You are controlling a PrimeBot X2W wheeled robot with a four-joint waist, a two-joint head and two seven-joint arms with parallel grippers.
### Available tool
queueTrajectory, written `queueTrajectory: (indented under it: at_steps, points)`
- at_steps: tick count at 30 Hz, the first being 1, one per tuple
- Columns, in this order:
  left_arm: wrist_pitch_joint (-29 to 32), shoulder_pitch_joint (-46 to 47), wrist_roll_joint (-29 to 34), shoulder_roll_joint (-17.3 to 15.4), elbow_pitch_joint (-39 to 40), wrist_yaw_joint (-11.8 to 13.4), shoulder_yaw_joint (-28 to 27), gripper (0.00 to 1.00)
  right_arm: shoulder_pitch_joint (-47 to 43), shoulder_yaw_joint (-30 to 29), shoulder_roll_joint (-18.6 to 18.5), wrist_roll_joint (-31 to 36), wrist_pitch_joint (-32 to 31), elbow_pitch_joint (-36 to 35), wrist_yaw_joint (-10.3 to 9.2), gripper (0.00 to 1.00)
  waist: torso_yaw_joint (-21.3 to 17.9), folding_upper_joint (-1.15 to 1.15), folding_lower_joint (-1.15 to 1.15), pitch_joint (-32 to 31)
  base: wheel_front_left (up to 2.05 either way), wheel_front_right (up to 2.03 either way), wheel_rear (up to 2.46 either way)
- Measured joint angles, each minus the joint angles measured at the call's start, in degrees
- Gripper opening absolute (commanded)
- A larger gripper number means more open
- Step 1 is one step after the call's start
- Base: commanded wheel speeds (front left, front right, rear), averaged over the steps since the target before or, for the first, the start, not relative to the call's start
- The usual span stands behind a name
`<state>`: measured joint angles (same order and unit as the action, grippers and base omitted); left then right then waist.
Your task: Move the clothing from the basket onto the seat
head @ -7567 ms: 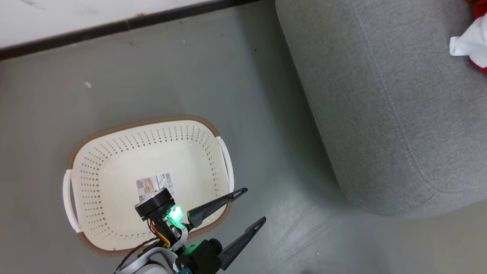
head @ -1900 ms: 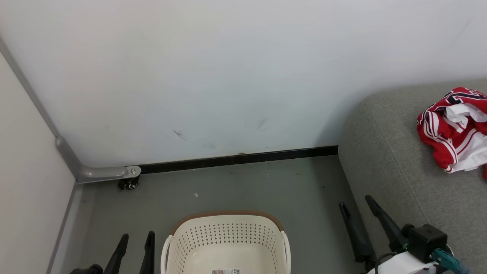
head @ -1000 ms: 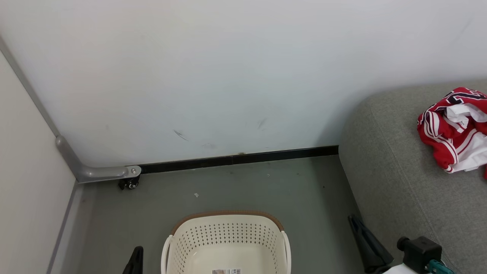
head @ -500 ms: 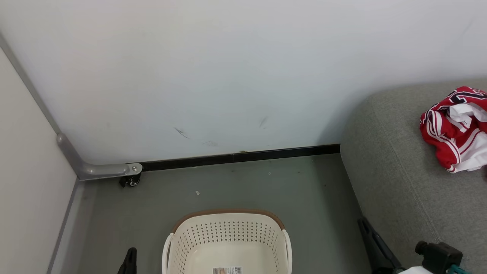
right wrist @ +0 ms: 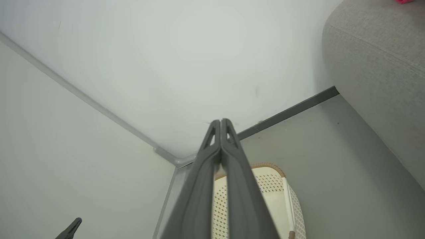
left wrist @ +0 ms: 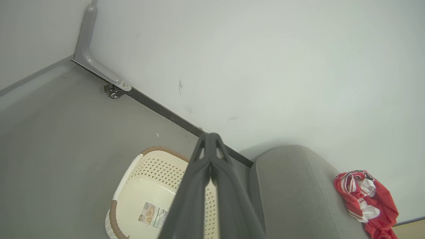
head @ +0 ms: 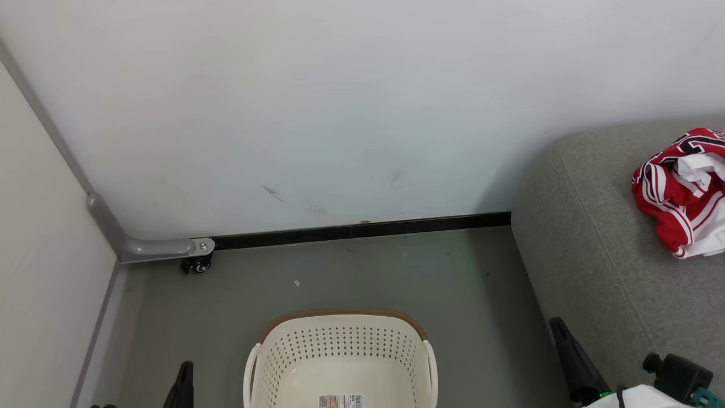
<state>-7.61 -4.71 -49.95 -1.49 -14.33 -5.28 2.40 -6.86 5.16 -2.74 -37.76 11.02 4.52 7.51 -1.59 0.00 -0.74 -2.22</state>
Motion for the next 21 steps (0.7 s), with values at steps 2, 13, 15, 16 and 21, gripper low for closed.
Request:
queueTrajectory:
  at_steps: [2,13,15,16,21]
  points:
    - [0.5,0.4,-1.4,0.0,0.0,0.0,-0.2,0.0,0.4,-0.3,-0.3,-1.9,-0.3,0.0,0.0,0.0,0.1,0.0,-0.09,0.0,0.0,0.0,0.0]
    - [2.8,1.1,-8.3,-0.1,0.0,-0.5,-1.4,0.0,1.6,-0.9,-1.3,-12.0,-2.4,1.7,-0.01,0.0,0.3,0.0,-0.26,-0.1,0.0,0.0,0.0]
    - [3.1,1.4,-9.3,-0.1,0.0,-0.5,-1.6,0.0,2.0,-1.0,-1.4,-13.9,-2.6,1.9,-0.01,0.0,0.4,0.0,-0.21,-0.1,0.0,0.0,0.0]
    - [3.4,1.7,-9.8,-0.1,0.0,-0.5,-1.7,0.0,2.2,-1.0,-1.5,-14.8,-3.0,2.2,-0.01,0.0,0.4,0.0,-0.17,-0.1,0.0,0.0,0.0]
    - [4.3,2.1,-13.0,-0.1,-0.1,-0.5,-2.1,0.0,2.6,-1.4,-1.7,-19.3,-3.5,3.2,-0.01,0.0,0.5,0.0,0.06,0.2,0.0,0.0,0.0]
